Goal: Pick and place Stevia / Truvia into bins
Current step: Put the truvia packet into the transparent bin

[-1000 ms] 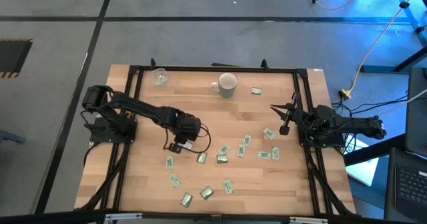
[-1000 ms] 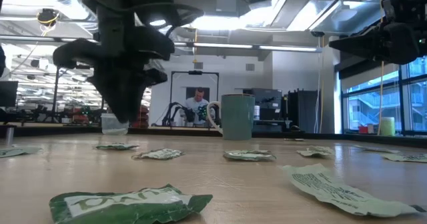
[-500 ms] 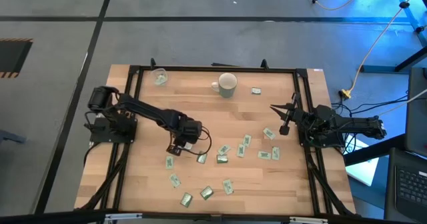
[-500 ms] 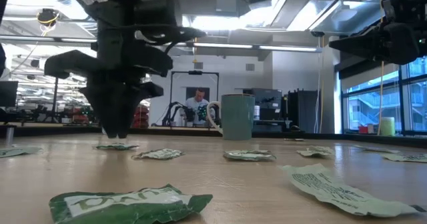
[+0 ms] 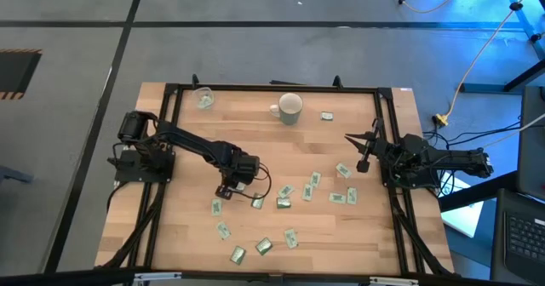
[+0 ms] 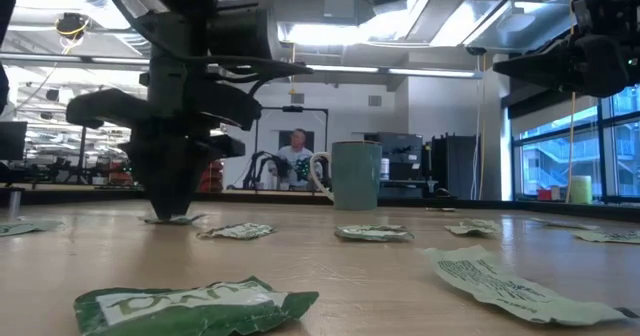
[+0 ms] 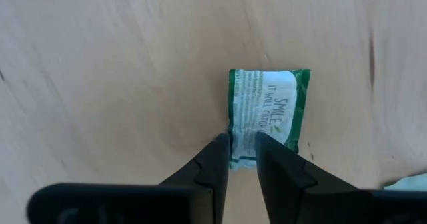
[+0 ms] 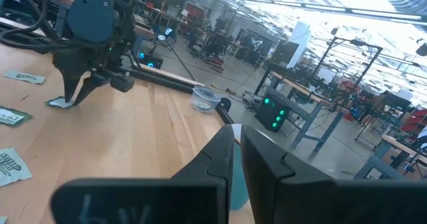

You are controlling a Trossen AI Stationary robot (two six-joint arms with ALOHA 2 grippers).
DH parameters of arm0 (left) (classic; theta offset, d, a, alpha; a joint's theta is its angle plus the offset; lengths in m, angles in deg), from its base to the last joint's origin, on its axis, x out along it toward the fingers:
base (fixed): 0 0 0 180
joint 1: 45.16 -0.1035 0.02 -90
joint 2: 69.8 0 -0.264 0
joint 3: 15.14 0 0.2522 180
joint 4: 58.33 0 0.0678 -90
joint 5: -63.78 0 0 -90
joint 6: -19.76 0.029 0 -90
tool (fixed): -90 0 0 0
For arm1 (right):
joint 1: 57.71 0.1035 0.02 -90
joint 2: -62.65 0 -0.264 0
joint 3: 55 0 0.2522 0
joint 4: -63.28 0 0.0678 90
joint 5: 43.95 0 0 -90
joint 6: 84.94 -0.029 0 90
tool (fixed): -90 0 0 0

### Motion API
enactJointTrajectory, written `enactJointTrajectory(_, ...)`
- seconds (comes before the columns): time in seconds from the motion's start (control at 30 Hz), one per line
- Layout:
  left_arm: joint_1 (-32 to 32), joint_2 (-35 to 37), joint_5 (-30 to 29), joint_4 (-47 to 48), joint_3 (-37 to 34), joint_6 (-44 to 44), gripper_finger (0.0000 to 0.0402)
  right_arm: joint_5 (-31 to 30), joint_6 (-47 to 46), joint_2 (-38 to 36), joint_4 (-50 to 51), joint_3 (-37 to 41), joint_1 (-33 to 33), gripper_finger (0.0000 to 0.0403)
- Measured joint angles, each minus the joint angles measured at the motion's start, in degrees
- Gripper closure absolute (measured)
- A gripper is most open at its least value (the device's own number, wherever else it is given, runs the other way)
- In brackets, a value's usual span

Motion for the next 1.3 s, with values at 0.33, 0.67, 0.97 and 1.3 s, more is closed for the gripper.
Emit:
enactJointTrajectory(0.33,-0.3,2.0,-0.3,0.8,0.0,0.1,0.0397,0.0,0.0,0.0,0.1,0.0,0.0,0.0368)
enactJointTrajectory(0.67,-6.0,6.9,-1.5,13.8,3.4,0.2,0.0398,0.0,0.0,0.0,0.1,0.0,0.0,0.0368)
enactJointTrajectory(0.97,-18.9,17.4,-17.4,18.0,3.5,-2.4,0.0398,0.0,0.0,0.0,0.1,0.0,0.0,0.0368)
enactJointTrajectory(1.3,-38.6,28.6,-30.3,17.3,3.5,-9.7,0.0398,0.0,0.0,0.0,0.5,0.0,0.0,0.0368)
